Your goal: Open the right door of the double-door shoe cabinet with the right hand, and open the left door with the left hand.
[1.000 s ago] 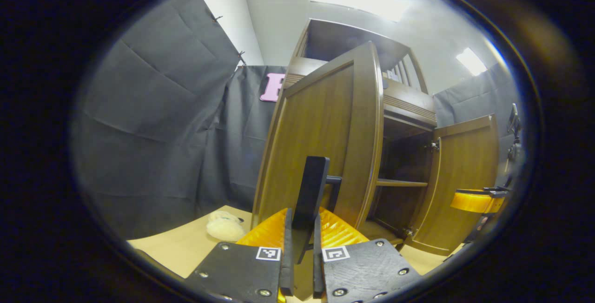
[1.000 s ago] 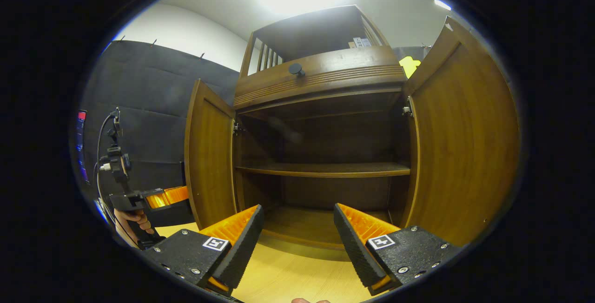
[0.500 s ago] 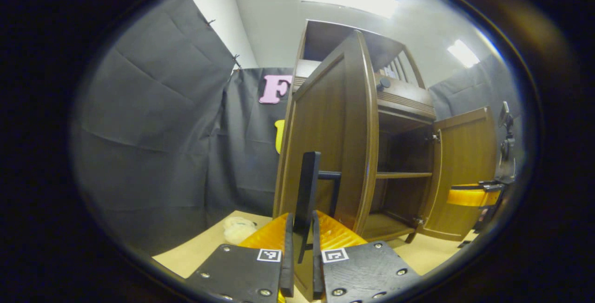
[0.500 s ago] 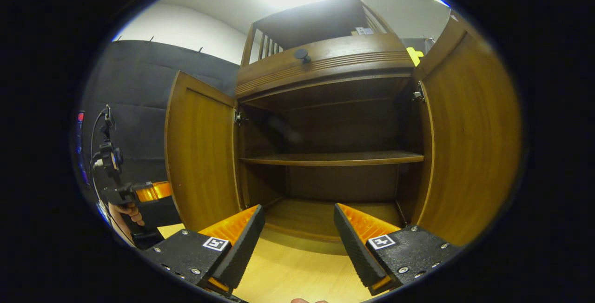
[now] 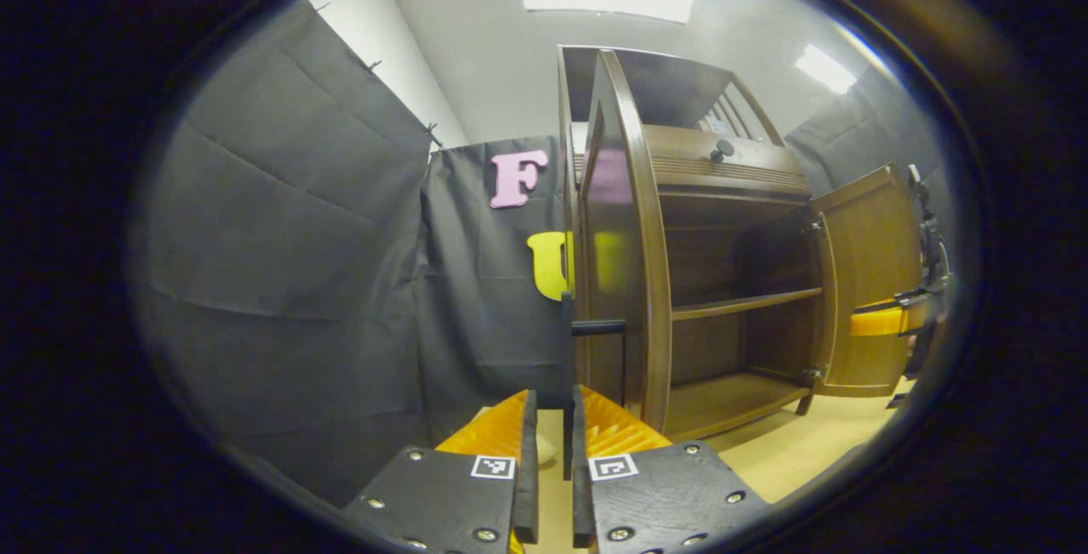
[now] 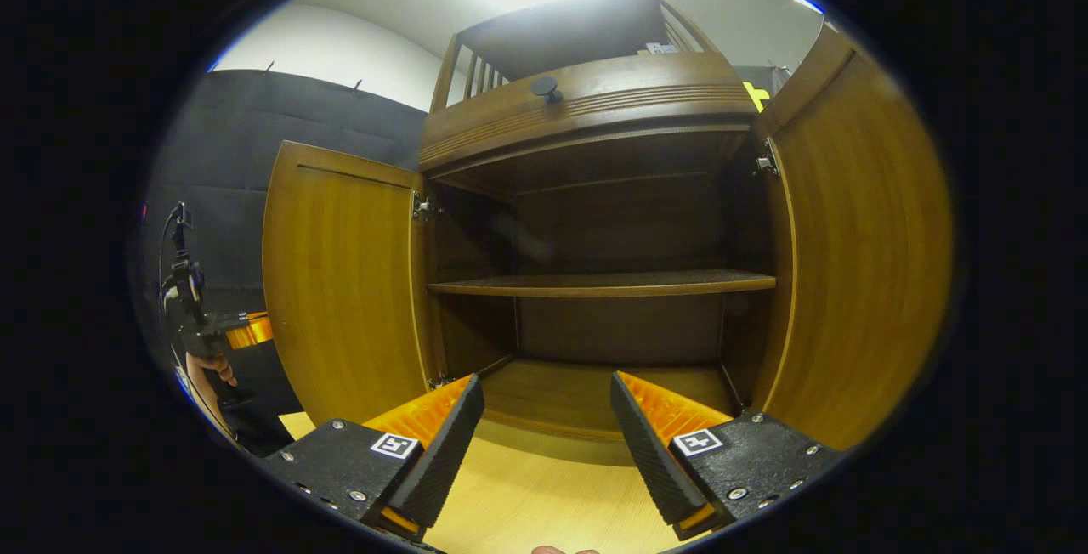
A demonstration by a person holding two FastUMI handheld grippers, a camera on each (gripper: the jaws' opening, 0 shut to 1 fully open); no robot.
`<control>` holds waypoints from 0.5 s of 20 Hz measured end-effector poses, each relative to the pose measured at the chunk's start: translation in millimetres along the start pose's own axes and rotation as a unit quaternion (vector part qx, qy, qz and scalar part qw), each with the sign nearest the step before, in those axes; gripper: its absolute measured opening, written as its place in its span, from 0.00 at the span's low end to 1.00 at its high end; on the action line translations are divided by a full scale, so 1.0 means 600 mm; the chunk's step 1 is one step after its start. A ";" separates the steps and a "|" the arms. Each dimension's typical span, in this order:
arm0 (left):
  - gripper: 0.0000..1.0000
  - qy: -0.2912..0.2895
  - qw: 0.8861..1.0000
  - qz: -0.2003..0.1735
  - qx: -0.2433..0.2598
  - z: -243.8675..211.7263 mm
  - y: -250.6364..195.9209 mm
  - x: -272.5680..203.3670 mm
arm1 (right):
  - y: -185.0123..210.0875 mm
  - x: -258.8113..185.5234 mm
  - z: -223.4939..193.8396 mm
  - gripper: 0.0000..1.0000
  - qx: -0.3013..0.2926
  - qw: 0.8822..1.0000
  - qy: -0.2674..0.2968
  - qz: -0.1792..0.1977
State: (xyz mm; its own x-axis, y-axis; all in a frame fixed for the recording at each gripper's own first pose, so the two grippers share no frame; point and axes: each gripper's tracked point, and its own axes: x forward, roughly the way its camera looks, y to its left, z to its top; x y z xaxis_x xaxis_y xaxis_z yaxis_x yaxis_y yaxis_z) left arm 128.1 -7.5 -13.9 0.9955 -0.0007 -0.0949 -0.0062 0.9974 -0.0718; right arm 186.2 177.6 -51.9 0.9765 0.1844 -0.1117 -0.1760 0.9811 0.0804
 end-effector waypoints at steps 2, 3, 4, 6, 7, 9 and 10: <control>0.12 0.000 1.000 -0.008 -0.006 -0.001 0.017 -0.001 | 0.002 -0.002 -0.001 0.93 -0.006 1.000 -0.001 0.001; 0.14 0.000 1.000 -0.010 -0.007 -0.003 0.018 -0.003 | 0.000 -0.003 -0.003 0.93 -0.009 1.000 -0.001 0.000; 0.16 0.001 1.000 -0.008 -0.008 0.000 0.019 -0.006 | -0.003 -0.005 -0.003 0.93 -0.010 1.000 -0.001 -0.002; 0.16 0.001 1.000 0.002 -0.010 0.001 0.020 -0.012 | -0.010 -0.009 -0.004 0.92 -0.008 1.000 -0.002 -0.007; 0.16 0.003 1.000 0.012 -0.009 0.000 0.025 -0.013 | -0.014 -0.010 -0.004 0.93 -0.006 1.000 -0.003 -0.008; 0.16 0.004 0.999 0.031 -0.010 0.001 0.034 -0.020 | -0.021 -0.014 -0.004 0.93 0.002 1.000 -0.004 -0.011; 0.16 0.002 0.999 0.048 -0.010 0.005 0.042 -0.028 | -0.024 -0.016 -0.003 0.93 0.006 1.000 -0.005 -0.010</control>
State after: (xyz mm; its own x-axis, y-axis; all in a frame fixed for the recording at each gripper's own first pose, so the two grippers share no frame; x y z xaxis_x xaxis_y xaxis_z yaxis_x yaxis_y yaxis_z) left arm 111.7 17.8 -11.1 0.9897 0.0953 -0.1069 -0.1043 0.9912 -0.0819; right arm 179.0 161.9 -53.5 0.9811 0.1631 -0.1037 -0.1540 0.9839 0.0903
